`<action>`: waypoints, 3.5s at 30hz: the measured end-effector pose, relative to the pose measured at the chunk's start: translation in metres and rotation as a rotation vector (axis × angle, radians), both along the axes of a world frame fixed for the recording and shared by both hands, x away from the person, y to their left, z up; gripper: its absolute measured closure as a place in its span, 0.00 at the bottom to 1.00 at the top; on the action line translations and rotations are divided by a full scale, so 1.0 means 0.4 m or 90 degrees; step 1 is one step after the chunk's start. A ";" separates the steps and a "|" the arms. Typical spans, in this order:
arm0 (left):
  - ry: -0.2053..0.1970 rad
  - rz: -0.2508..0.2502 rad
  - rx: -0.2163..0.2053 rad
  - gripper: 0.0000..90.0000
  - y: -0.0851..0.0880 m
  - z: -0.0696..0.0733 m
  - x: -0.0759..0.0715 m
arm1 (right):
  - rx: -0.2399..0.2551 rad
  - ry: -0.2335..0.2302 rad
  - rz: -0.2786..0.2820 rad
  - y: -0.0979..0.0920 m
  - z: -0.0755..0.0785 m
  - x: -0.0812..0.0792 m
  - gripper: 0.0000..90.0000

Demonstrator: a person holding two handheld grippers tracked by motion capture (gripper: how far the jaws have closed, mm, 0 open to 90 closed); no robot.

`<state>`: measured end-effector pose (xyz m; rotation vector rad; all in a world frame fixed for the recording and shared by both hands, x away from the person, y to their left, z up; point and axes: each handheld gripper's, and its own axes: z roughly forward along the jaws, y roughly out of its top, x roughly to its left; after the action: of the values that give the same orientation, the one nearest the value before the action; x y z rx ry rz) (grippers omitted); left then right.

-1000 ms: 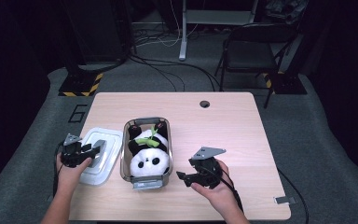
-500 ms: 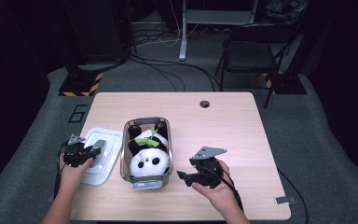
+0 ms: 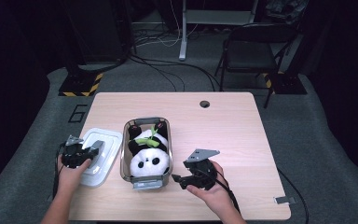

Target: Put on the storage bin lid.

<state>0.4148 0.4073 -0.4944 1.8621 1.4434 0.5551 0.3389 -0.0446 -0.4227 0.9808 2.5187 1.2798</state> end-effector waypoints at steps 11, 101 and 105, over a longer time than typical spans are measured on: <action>-0.019 0.005 -0.001 0.75 0.006 0.046 -0.035 | -0.006 -0.003 0.041 0.036 -0.006 -0.003 0.39; -0.034 -0.125 -0.055 0.75 -0.213 0.330 -0.062 | 0.038 -0.041 0.015 0.012 0.027 0.019 0.47; -0.032 -0.134 -0.055 0.75 -0.230 0.330 -0.059 | 0.039 -0.037 0.009 0.006 0.026 0.021 0.47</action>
<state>0.3913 0.3152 -0.3626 1.8889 1.2021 0.4269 0.3473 -0.0421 -0.4122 0.9251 2.4605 1.3773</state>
